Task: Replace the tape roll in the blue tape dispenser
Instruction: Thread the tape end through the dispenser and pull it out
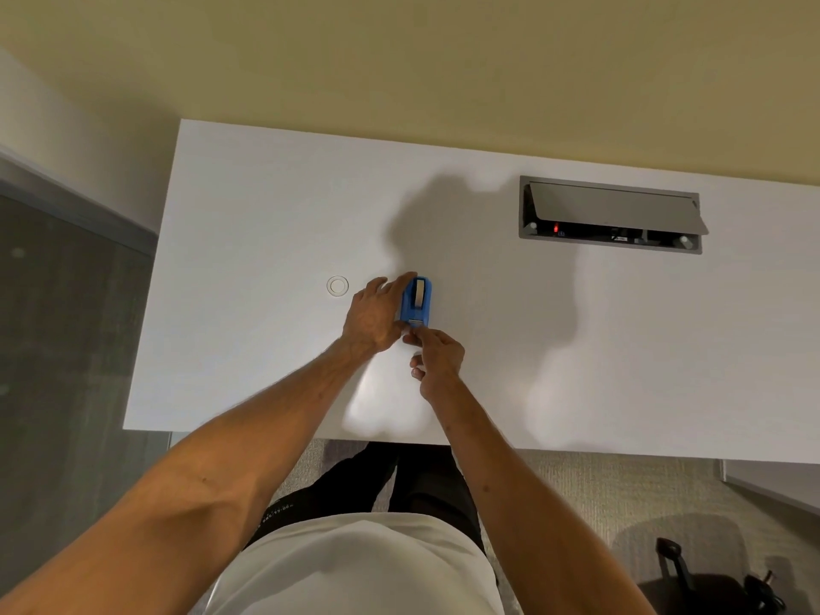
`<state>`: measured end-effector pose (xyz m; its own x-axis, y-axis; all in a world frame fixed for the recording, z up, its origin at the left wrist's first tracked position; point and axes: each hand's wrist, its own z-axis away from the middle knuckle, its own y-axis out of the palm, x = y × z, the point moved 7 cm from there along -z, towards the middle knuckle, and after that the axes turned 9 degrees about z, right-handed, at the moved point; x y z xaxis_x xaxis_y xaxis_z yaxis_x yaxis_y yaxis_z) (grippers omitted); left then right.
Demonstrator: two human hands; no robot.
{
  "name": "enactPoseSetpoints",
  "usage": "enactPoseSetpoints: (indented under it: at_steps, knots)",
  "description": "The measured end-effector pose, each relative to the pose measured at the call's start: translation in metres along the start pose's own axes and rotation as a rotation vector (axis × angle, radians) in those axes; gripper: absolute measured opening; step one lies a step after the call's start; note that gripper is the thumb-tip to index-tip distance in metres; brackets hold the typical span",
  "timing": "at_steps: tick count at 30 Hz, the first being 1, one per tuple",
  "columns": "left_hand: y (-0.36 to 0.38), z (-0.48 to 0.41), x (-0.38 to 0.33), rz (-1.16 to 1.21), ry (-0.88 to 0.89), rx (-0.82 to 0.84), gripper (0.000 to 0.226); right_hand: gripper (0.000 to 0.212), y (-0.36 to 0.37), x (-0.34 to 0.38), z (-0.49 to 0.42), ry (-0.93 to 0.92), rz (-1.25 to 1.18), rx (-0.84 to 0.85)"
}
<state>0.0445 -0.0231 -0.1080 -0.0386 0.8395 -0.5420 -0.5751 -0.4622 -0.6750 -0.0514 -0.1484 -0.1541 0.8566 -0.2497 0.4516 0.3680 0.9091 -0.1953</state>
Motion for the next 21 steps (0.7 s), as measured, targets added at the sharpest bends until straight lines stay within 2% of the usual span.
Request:
enactPoseSetpoints:
  at_steps: [21]
  knots:
    - [0.0019,0.0002,0.0062,-0.027,0.003,-0.027,0.093,0.019,0.0013,-0.0054,0.0023,-0.139,0.047,-0.082]
